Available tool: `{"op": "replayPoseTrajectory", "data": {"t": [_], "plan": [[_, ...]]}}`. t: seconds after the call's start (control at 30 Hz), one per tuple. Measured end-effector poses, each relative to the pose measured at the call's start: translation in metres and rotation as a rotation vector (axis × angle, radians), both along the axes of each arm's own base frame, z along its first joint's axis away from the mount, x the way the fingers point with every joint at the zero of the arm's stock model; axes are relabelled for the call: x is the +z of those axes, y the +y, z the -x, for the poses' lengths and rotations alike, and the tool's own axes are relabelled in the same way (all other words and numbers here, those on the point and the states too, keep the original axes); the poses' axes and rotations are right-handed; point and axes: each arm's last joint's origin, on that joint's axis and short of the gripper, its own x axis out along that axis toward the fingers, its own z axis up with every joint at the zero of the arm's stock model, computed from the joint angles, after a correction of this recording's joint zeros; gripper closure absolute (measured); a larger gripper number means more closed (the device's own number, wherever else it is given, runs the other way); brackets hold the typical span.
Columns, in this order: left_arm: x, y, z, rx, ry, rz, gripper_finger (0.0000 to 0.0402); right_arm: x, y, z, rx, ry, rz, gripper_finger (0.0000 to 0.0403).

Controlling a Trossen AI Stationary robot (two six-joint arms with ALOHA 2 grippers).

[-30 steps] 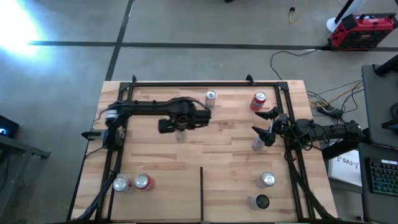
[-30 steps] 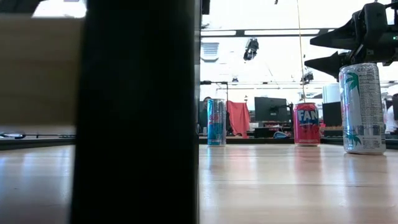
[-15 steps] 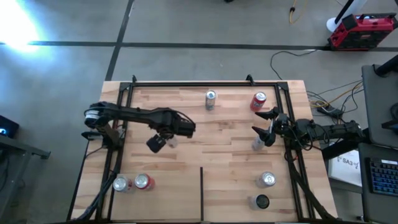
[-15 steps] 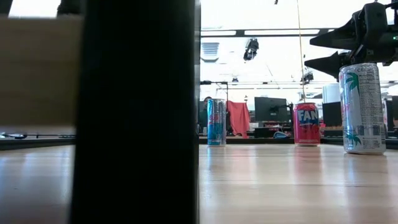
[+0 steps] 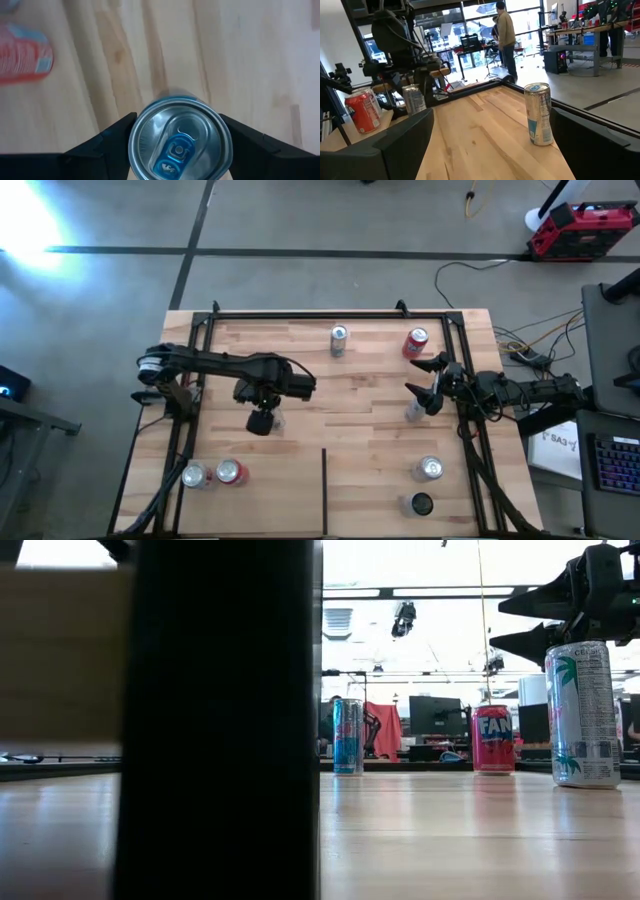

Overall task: Place canned beverage on shelf
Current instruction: Put the bottom blue soda can on the shelf

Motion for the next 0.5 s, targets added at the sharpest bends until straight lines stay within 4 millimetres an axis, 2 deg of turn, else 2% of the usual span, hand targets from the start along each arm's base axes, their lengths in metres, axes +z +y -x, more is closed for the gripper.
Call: {"op": "replayPoseTrajectory", "data": {"t": [0.23,0.5], "plan": [[0.002,-0.002,-0.001,0.105,0.007,0.041,0.0163,0.000,0.000,0.000,0.000,-0.001,-0.001,0.0021],[0.024,-0.012,-0.002,0.119,-0.021,0.112,0.0163,0.000,0.000,0.000,0.000,0.000,0.000,0.0021]]}}
